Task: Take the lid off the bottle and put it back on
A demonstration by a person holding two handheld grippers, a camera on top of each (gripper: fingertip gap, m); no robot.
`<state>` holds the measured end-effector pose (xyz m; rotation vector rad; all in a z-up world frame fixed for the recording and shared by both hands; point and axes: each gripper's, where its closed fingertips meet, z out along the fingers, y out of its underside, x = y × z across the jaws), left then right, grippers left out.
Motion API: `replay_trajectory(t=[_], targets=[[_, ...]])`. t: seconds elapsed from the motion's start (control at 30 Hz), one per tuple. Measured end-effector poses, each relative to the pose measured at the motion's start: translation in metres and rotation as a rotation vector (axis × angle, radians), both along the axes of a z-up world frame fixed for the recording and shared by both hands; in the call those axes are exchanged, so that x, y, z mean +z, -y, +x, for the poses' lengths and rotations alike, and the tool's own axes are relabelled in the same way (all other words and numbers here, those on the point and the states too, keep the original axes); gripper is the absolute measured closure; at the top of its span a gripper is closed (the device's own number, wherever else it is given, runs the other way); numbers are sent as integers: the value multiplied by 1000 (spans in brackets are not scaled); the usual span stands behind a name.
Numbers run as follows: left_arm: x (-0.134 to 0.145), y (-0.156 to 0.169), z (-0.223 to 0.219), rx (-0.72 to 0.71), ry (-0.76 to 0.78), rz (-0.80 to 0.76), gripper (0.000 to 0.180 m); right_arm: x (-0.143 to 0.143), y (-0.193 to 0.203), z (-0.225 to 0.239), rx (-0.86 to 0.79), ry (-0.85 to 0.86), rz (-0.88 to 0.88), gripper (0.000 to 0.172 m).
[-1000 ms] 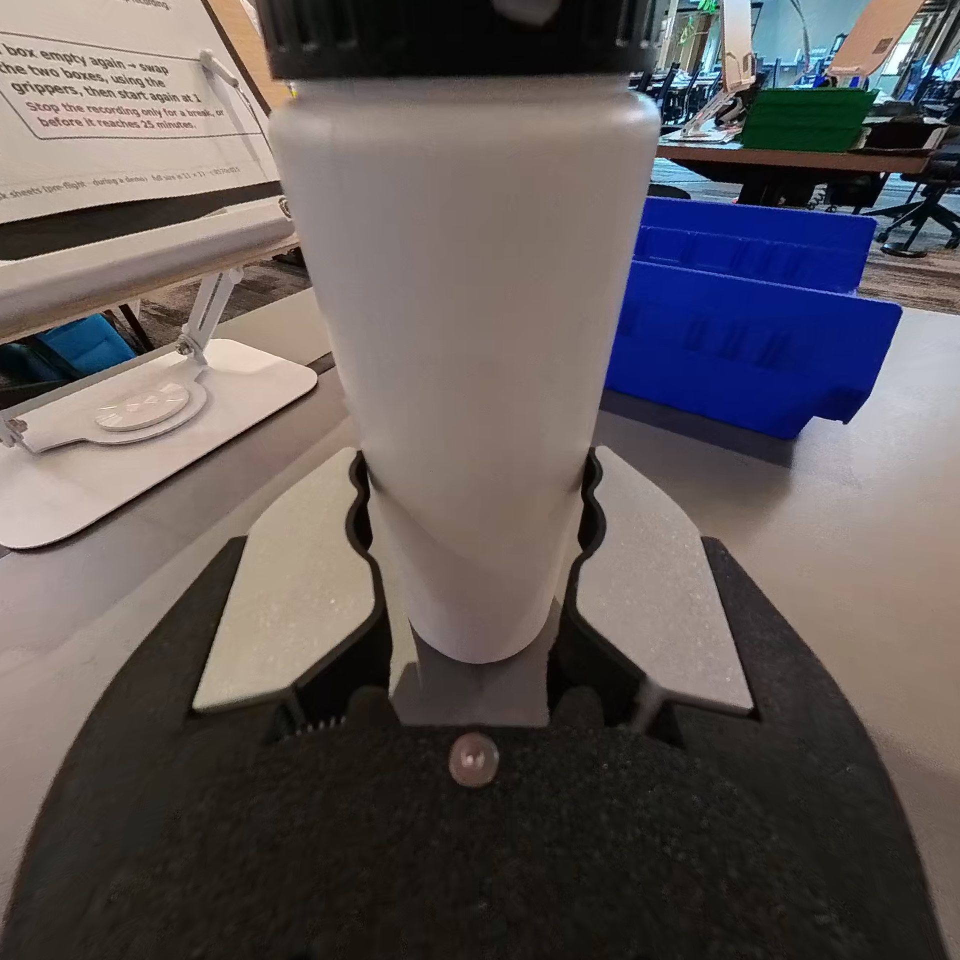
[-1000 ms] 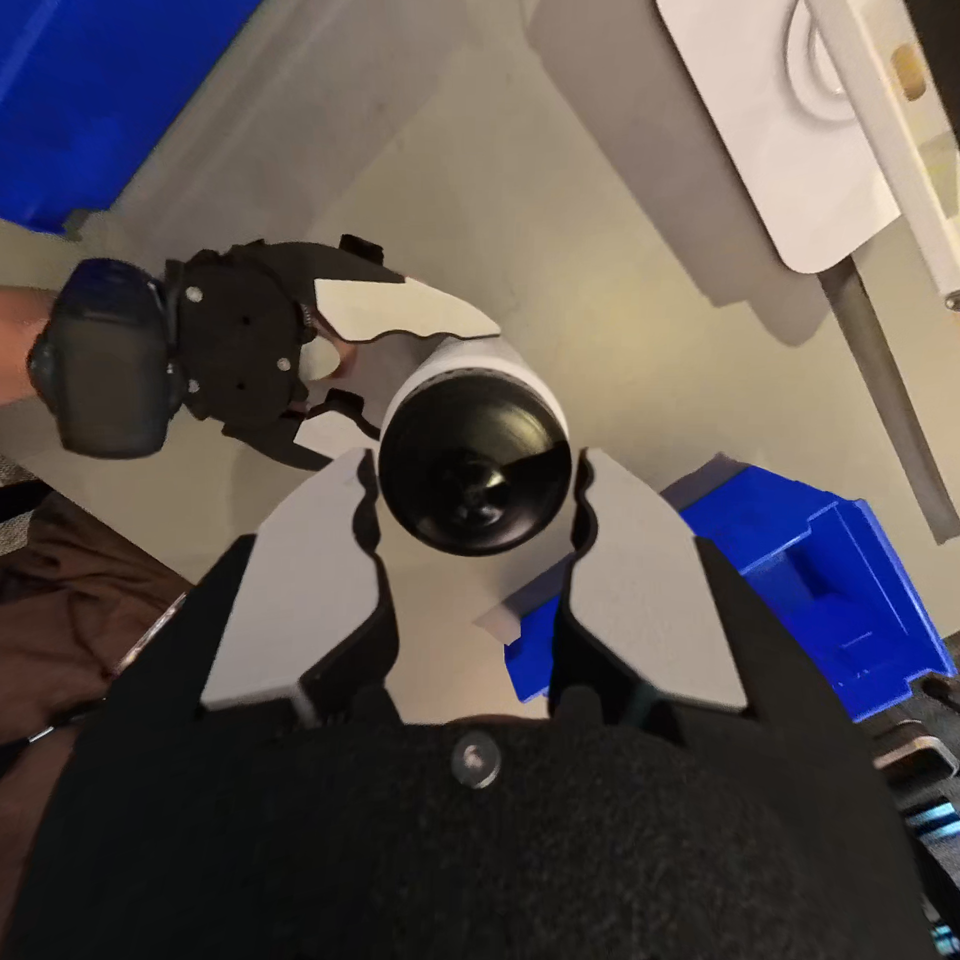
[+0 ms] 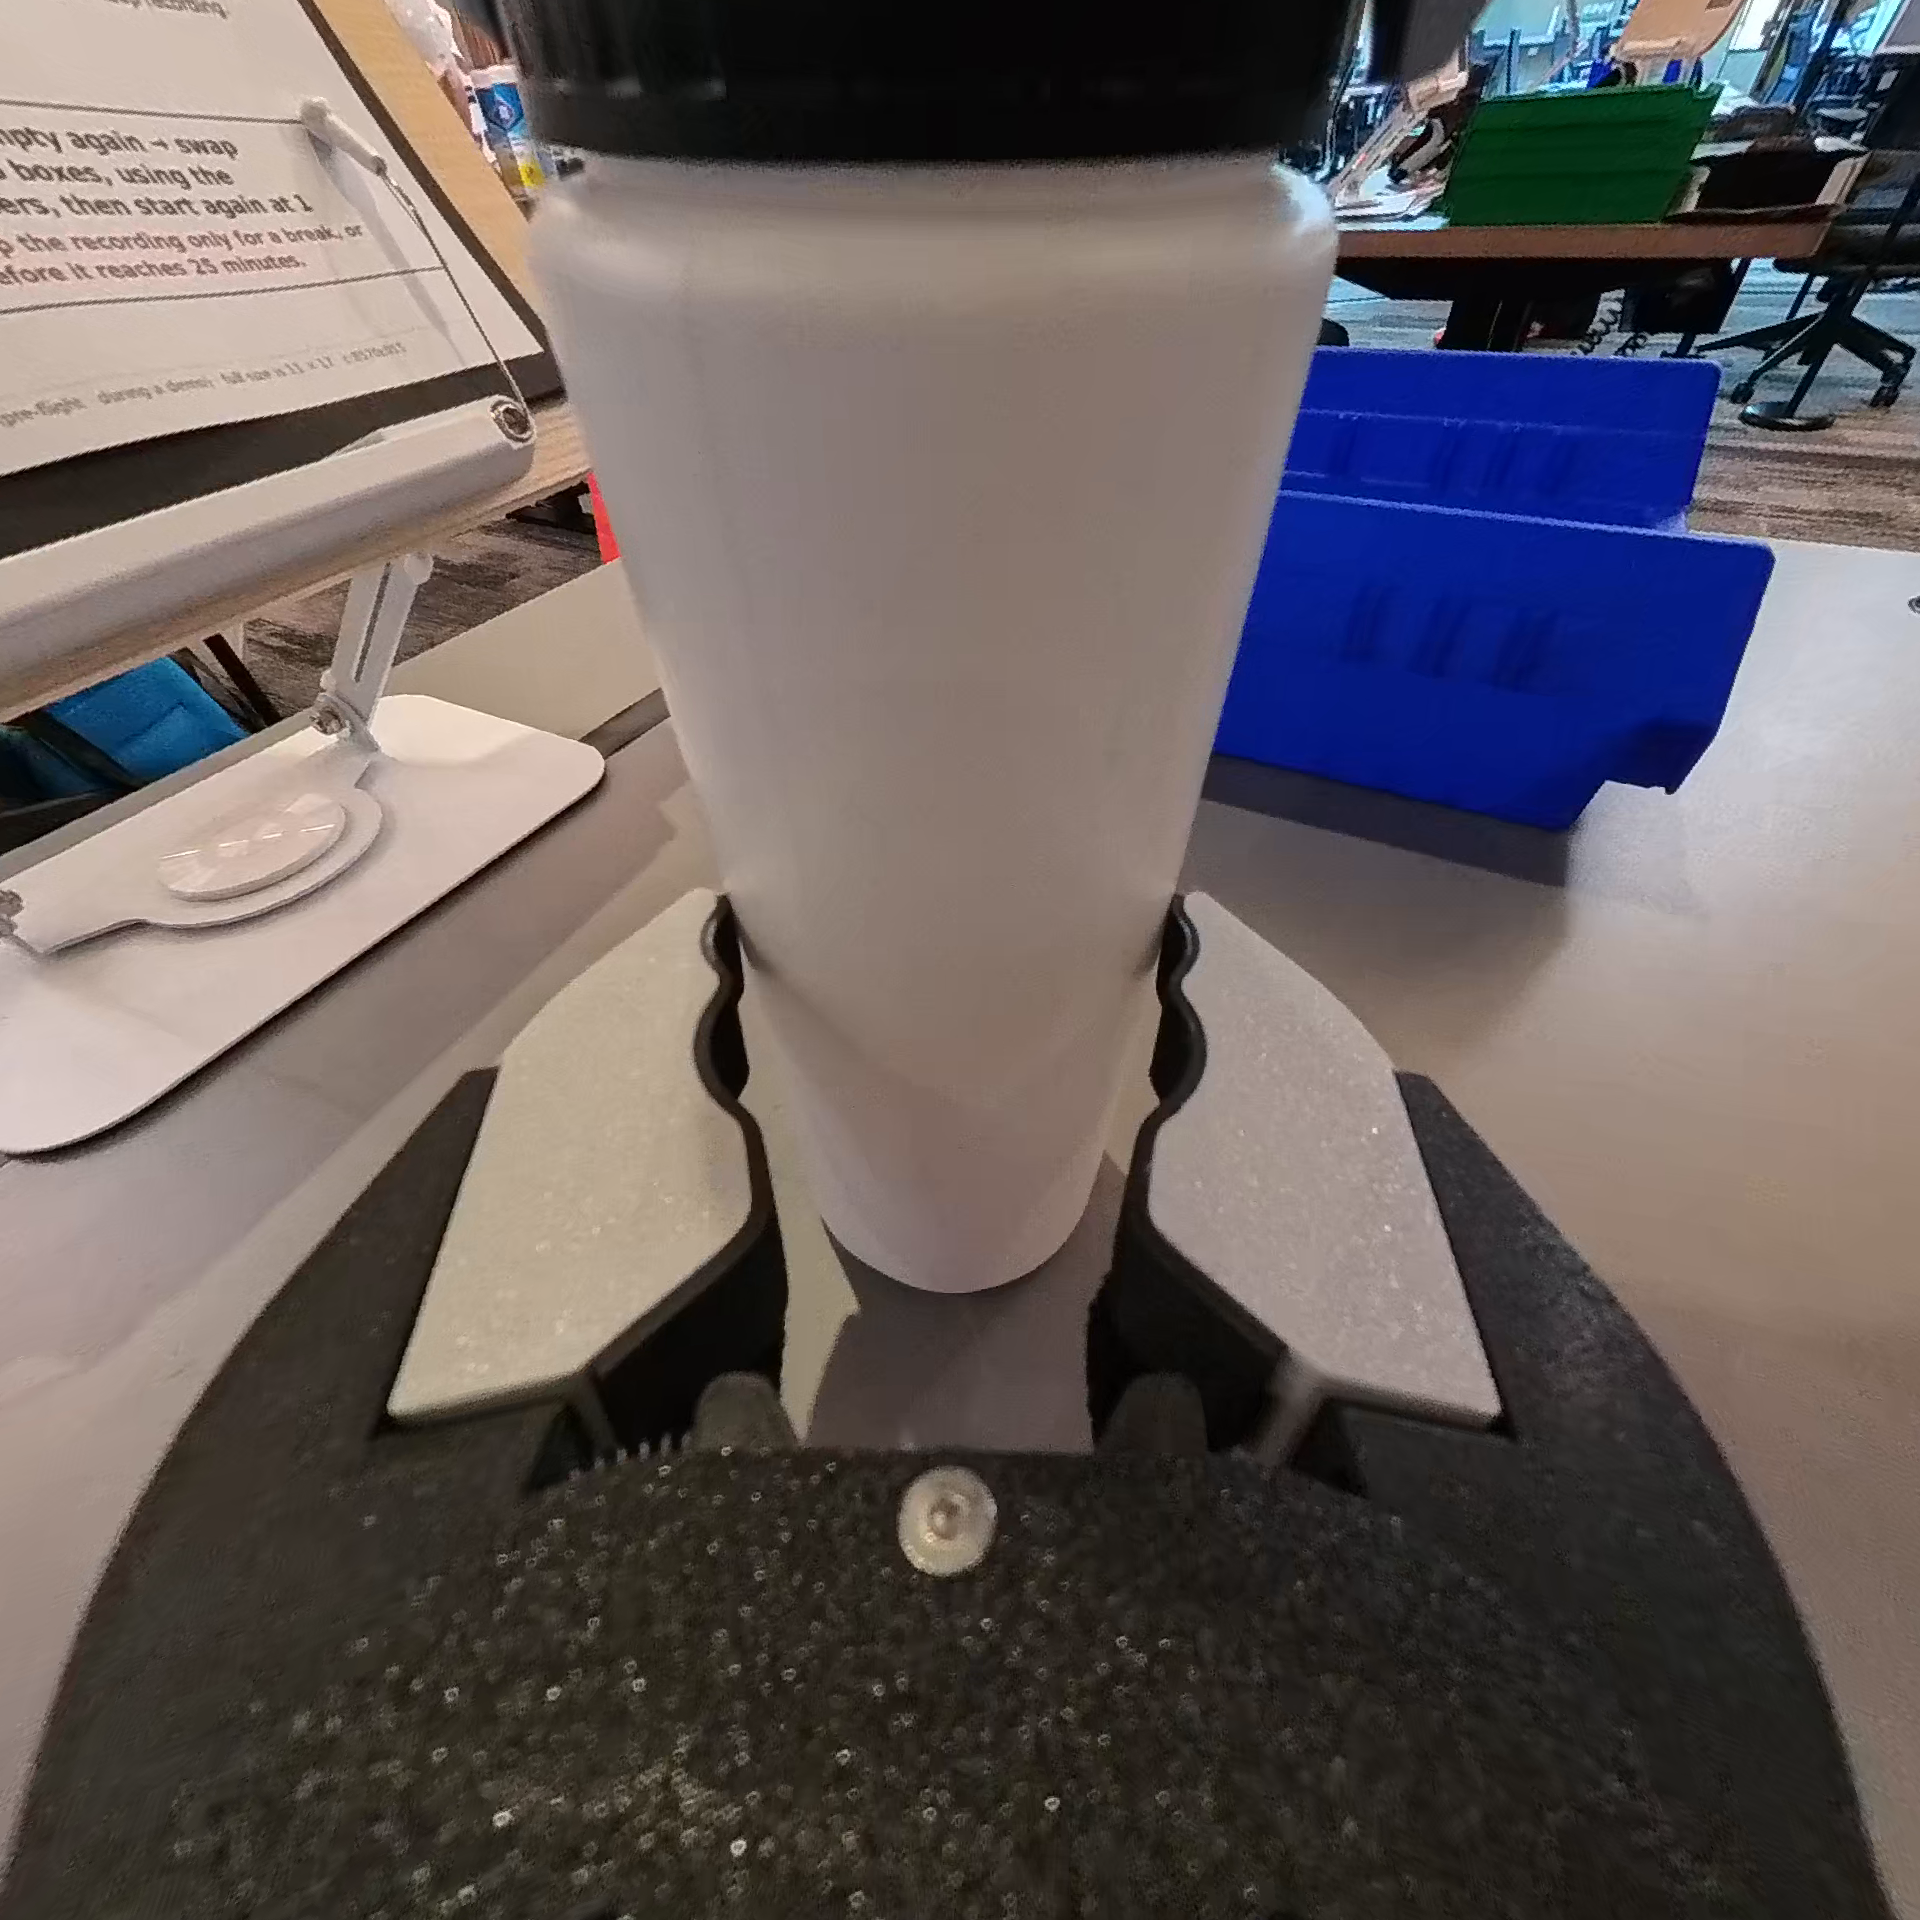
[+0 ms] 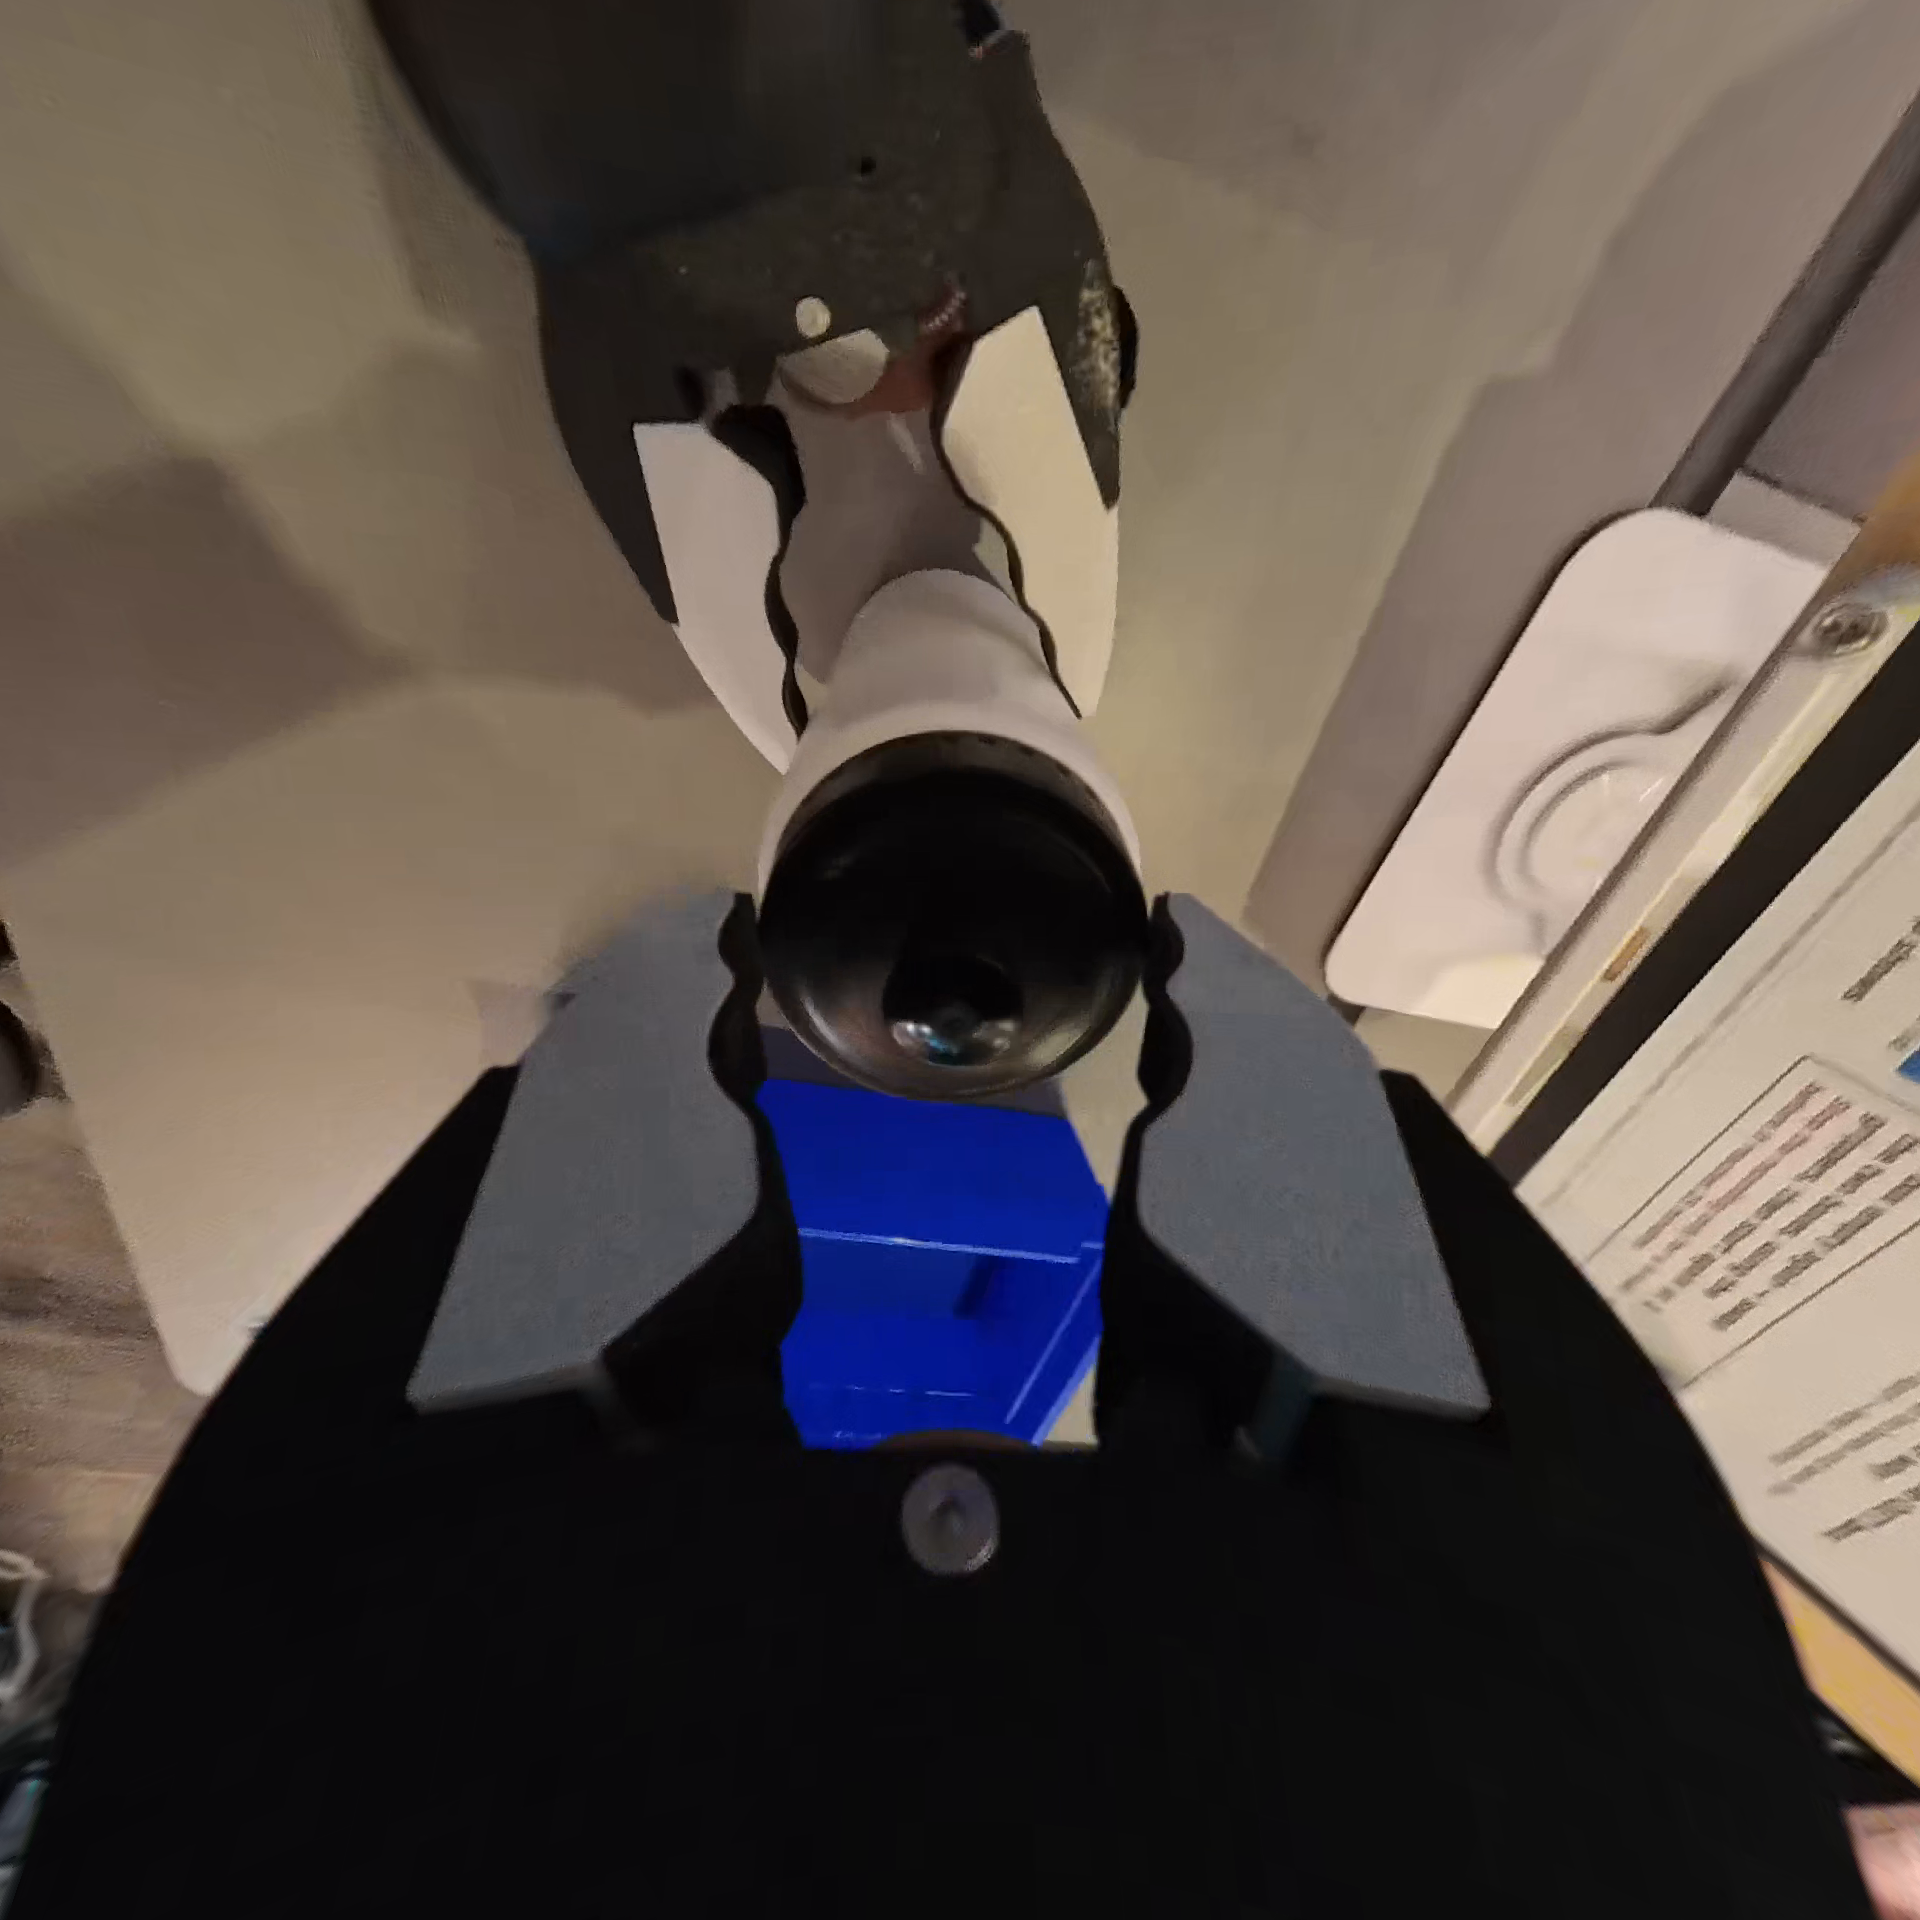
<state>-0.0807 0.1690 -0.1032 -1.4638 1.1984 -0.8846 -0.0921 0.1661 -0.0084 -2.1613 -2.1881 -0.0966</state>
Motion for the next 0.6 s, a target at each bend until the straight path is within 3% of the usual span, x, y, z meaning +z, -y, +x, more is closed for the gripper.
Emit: replay_trajectory(t=[0.07, 0.17, 0.2, 0.3, 0.43, 0.6], targets=[[0, 1, 0, -7, 4, -25, 104, 1, -3, 0, -17, 8, 22, 101], [0, 1, 0, -6, 5, -33, 104, 19, -8, -5, -163, -15, 124, 71], [-1, 2, 0, 0, 2, -29, 104, 28, -7, -10, -225, -59, 150, 68], [0, 2, -1, 24, -2, -23, 104, 45, -4, -17, -520, -213, 178, 74], [0, 0, -1, 54, -8, -24, 104, 37, 2, -2, -943, -271, 167, 70], [-1, -1, -1, 81, -19, -30, 104, 13, 0, 13, -1159, -236, 184, 72]])
